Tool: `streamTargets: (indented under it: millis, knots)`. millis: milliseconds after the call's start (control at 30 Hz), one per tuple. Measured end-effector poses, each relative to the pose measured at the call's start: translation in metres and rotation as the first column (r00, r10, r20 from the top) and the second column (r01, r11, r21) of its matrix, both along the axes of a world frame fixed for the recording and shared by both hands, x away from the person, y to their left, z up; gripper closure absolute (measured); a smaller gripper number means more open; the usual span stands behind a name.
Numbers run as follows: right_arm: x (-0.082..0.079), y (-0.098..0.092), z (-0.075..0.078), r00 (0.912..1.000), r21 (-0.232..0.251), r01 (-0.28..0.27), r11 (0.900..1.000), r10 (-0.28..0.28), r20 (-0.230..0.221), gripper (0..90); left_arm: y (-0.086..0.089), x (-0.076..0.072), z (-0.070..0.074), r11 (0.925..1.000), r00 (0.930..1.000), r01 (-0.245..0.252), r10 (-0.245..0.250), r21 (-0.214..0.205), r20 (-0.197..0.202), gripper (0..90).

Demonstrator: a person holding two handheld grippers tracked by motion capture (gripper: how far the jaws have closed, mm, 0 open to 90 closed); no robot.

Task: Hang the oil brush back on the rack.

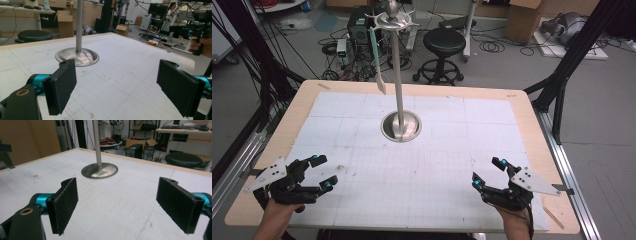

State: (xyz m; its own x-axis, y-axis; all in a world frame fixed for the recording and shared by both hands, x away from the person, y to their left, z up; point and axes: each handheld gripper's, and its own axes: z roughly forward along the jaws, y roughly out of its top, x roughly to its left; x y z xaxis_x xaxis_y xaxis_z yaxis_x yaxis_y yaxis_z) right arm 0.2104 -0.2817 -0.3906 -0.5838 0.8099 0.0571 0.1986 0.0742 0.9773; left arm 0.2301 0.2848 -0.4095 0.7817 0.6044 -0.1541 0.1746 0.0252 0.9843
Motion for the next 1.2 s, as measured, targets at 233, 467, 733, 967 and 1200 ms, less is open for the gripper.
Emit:
streamTargets:
  millis: [233, 467, 733, 967, 1200]
  knots:
    - [-0.006, -0.011, -0.005, 0.9996, 0.025, 0.027, 0.9993, -0.027, -0.013, 16.7, 0.000, -0.001, 0.000, 1.0000, 1.0000, 0.006, -0.006, 0.000, 0.003, 17.2]
    - [-0.007, -0.015, -0.006, 0.9987, 0.027, 0.048, 0.9985, -0.048, -0.019, 16.7, -0.001, -0.002, -0.002, 0.9999, 1.0000, 0.006, -0.006, -0.012, -0.005, 17.3]
    - [-0.009, -0.013, -0.004, 0.9987, 0.016, 0.047, 0.9988, -0.047, -0.017, 16.7, -0.001, -0.003, -0.003, 0.9999, 1.0000, 0.007, -0.007, -0.009, -0.004, 17.3]
    - [-0.008, -0.011, -0.005, 0.9986, 0.008, 0.049, 0.9988, -0.049, -0.023, 16.7, -0.001, -0.003, -0.003, 1.0000, 1.0000, 0.005, -0.005, -0.008, -0.006, 17.3]
    - [-0.008, -0.013, -0.005, 0.9984, 0.015, 0.051, 0.9986, -0.051, -0.026, 16.7, -0.001, -0.002, -0.004, 0.9999, 0.9999, -0.001, 0.001, -0.011, -0.012, 17.3]
